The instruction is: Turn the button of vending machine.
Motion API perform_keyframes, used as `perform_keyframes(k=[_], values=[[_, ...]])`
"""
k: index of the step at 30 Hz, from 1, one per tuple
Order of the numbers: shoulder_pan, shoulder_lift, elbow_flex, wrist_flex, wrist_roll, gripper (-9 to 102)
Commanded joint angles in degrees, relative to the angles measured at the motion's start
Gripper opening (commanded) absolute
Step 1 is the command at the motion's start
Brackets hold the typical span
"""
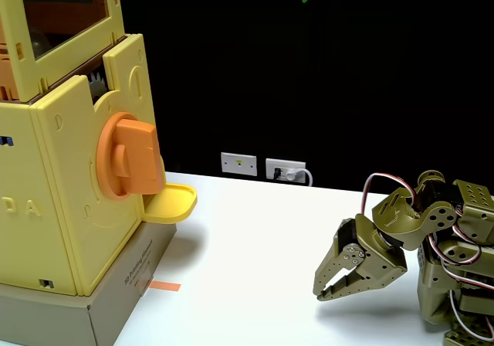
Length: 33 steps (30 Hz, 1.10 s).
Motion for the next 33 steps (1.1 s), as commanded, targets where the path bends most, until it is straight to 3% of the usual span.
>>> perform_keyframes(k=[1, 8, 15, 21, 33], values=[[0.44, 8.17, 2.64, -0.26, -3.78, 0], [1.32, 7.73, -0.88, -4.48, -3.6, 1], [0.09, -3.78, -13.36, -12.74, -5.71, 1], [-2.29, -7.91, -22.68, -17.84, -14.59, 0], [-4.48, -6.33, -21.8, -28.12, -42.71, -1]])
